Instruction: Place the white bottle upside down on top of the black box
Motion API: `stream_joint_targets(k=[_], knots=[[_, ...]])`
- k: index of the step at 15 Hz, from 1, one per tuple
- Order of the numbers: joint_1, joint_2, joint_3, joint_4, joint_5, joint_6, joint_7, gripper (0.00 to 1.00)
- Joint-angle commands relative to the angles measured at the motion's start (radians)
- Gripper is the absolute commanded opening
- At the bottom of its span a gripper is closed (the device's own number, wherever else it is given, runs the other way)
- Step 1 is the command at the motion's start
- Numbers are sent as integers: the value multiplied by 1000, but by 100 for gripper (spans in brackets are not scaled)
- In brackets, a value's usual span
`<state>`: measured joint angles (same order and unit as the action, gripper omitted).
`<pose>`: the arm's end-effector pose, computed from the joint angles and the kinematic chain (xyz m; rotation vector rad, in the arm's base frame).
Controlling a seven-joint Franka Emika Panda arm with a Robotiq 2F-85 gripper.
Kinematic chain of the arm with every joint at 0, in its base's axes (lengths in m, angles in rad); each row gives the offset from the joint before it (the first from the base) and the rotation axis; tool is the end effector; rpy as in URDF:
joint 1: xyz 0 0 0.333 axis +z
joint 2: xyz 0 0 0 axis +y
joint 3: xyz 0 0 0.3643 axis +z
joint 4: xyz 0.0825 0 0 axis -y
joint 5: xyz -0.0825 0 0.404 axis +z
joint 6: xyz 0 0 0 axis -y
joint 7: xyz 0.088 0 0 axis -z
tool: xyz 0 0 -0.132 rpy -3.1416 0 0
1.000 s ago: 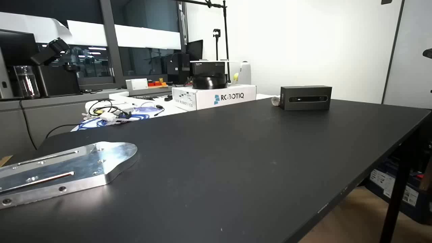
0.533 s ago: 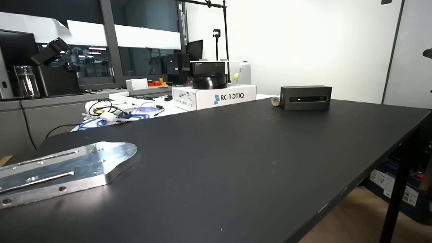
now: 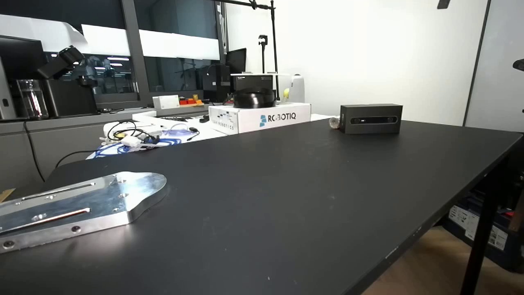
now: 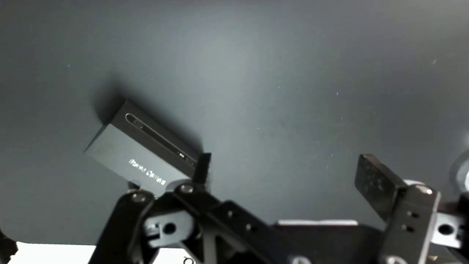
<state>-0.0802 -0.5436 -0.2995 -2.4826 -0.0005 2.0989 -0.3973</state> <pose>0.3691 -0.1562 0.4929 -3.0357 -0.0732 -0.2822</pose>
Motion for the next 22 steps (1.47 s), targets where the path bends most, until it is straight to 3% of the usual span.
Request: stream_joint_targets(k=[1, 10, 11, 19, 20, 22], knots=[[-21, 168, -3, 135, 80, 83, 105, 100], [-117, 493, -23, 407, 249, 328, 265, 100], [-118, 427, -8, 328, 219, 312, 202, 100], [-134, 487, -5, 385, 241, 337, 233, 100], [-137, 507, -1, 405, 203, 333, 268, 100], [-136, 562, 13, 433, 191, 432, 363, 100]])
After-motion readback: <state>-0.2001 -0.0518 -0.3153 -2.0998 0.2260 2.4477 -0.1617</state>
